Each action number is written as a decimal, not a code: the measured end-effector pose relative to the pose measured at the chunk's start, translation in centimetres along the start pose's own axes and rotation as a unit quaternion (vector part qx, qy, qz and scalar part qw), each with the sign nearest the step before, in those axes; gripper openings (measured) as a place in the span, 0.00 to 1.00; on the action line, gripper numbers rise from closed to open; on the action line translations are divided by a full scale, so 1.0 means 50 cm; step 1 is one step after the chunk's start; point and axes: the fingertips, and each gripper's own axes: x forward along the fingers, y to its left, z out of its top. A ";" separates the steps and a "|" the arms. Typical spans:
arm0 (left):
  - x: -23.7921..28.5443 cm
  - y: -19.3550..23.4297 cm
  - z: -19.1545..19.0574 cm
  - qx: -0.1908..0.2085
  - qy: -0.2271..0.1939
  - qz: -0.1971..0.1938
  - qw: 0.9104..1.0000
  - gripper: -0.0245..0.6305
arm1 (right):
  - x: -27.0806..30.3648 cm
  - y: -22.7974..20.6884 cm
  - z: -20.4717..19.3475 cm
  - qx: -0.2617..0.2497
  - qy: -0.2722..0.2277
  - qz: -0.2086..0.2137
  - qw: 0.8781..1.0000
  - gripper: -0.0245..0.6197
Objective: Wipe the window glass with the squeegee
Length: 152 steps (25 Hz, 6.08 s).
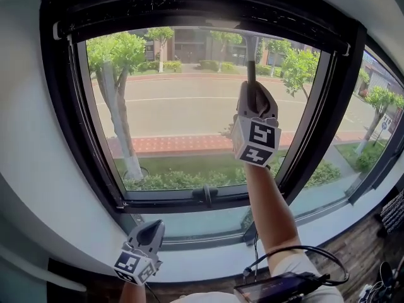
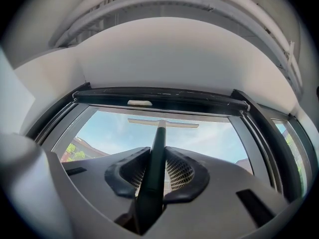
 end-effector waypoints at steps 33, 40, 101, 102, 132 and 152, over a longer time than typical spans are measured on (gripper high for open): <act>0.006 -0.039 -0.020 -0.007 0.015 -0.020 1.000 0.06 | -0.182 0.021 -0.181 -0.005 0.078 0.015 0.997 0.19; 0.002 -0.046 -0.028 -0.006 0.021 -0.023 0.999 0.06 | -0.210 0.027 -0.209 -0.003 0.092 0.015 0.996 0.19; 0.018 -0.078 -0.063 -0.011 0.046 -0.036 0.998 0.06 | -0.482 0.047 -0.494 0.002 0.253 0.036 0.967 0.19; 0.017 -0.078 -0.063 -0.011 0.047 -0.036 0.998 0.06 | -0.489 0.047 -0.502 0.003 0.258 0.036 0.966 0.19; 0.020 -0.084 -0.079 -0.010 0.059 -0.037 0.998 0.06 | -0.636 0.046 -0.671 0.014 0.356 0.039 0.934 0.19; 0.033 -0.074 -0.089 -0.014 0.066 -0.036 0.997 0.06 | -0.700 0.051 -0.756 0.034 0.414 0.038 0.909 0.19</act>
